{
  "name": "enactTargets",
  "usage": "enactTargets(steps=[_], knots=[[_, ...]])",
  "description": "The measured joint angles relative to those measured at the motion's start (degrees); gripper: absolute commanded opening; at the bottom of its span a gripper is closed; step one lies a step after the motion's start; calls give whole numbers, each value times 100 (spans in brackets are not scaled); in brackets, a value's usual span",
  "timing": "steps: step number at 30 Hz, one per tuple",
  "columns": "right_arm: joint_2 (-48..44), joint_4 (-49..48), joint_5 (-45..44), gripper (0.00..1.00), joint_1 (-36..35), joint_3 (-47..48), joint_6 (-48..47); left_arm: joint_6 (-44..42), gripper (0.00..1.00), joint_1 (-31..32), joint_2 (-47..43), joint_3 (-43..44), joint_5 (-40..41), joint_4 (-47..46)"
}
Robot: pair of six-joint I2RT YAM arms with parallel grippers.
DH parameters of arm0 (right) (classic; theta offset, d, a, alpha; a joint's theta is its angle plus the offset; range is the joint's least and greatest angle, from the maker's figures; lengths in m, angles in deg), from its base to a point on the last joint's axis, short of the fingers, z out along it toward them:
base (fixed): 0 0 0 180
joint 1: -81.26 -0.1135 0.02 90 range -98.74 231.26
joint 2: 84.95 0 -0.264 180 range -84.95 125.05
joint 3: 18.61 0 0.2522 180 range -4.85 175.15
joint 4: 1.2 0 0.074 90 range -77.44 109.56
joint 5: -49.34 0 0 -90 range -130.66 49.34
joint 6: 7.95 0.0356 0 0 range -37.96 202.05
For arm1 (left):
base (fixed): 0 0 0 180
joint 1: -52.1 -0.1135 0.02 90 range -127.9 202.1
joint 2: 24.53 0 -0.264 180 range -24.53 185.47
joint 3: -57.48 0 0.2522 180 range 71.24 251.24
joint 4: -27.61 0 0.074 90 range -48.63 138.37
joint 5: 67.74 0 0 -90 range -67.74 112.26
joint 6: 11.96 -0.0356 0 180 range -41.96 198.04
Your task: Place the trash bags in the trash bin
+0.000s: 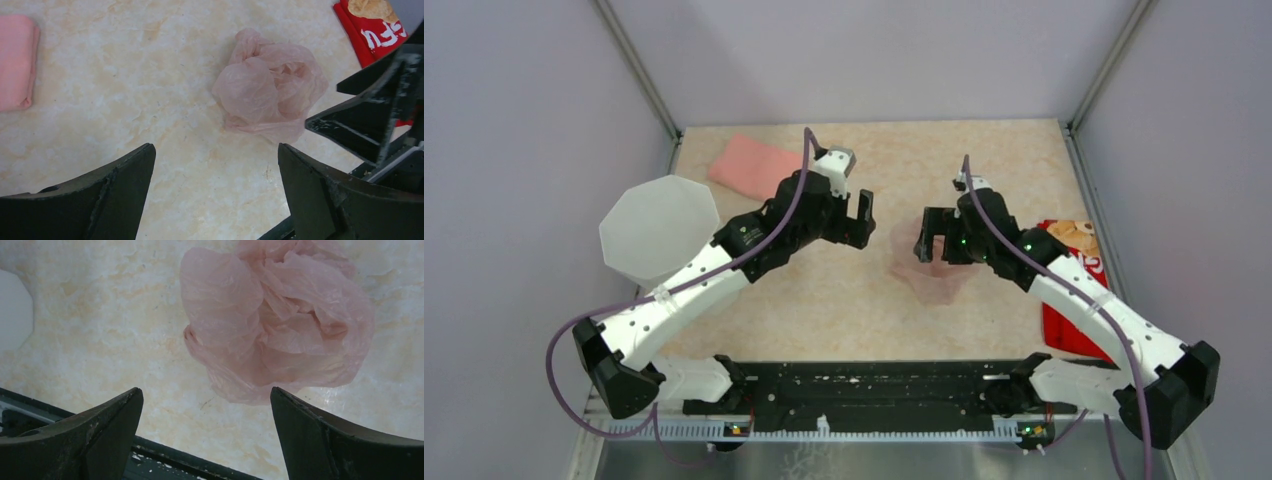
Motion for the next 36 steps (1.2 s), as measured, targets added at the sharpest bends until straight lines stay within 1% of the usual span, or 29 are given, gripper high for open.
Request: enactTargets(steps=[6,11,17,21,25,27,30,32,34,36], knots=[[466,-520,223,98,-79,-380,74,229,99,2,190,-20,-356,-118],[680,-1128,304,97,-79,-715,197,518,98,74,793,-33,-570,-352],[929,-1832,225,93,-79,-1119,284,951,95,120,1410,-109,-557,-577],[1248,-2194,70,91,-79,-1239,275,1222,94,118,1462,-286,-450,-651],[1615,-2452,-96,85,-79,-1241,232,1458,93,111,1364,-595,-337,-688],[1786,-2618,-136,78,-79,-1279,229,1591,93,105,1283,-737,-310,-684],[1978,-2787,-164,59,-79,-1390,240,1818,93,85,1182,-804,-297,-680],[2079,-2839,-186,39,-76,-1427,256,1976,92,63,1117,-807,-308,-686],[2131,-2918,-164,16,-57,-1429,313,2173,92,0,1038,-807,-387,-691],[2135,-3062,-81,0,-4,-1429,402,2385,92,-81,968,-807,-490,-695]])
